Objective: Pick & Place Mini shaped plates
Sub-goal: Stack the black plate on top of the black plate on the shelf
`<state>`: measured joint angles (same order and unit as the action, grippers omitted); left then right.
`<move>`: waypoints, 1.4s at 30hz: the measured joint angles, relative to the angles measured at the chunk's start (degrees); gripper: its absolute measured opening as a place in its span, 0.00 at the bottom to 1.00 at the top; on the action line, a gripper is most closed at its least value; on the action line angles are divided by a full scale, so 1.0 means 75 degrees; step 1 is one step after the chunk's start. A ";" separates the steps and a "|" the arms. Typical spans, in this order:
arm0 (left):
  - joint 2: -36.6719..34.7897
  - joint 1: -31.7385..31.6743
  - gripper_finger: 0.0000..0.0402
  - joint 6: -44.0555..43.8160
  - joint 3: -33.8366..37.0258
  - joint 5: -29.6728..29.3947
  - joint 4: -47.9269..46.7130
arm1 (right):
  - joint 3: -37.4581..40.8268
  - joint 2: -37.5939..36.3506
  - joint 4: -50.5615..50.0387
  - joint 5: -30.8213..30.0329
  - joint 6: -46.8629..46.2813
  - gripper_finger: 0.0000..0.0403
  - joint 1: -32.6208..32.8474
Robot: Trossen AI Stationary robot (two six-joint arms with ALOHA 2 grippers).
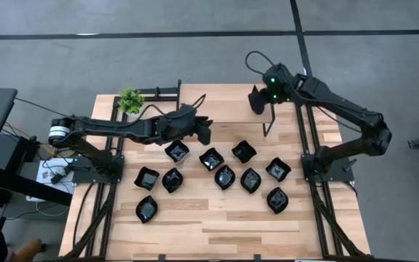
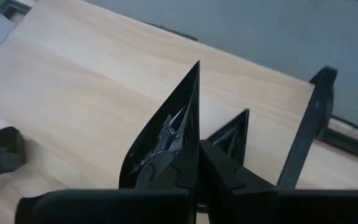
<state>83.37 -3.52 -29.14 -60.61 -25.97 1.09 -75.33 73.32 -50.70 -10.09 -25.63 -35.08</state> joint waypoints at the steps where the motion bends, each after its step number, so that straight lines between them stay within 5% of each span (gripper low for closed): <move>1: -0.0186 0.0023 0.30 0.0001 0.0147 0.0003 0.0021 | 0.0026 0.0000 0.0006 0.0168 0.0003 0.01 -0.0134; 5: -0.1069 0.0042 0.30 -0.0009 0.0858 -0.0099 0.0068 | 0.0218 0.0000 0.0009 0.0857 -0.0054 0.01 -0.0624; 15: -0.2753 0.0077 0.30 -0.0034 0.2289 -0.0392 0.0798 | 0.0858 0.0003 0.0310 0.0971 -0.0760 0.01 -0.0979; 42: -0.2914 0.0077 0.30 0.0052 0.2563 -0.0395 0.1037 | 0.1324 0.0009 0.0540 0.0735 -0.1052 0.01 -0.0881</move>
<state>61.52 -2.94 -28.75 -41.39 -28.93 8.87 -65.40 73.38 -46.65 -4.58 -33.52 -41.69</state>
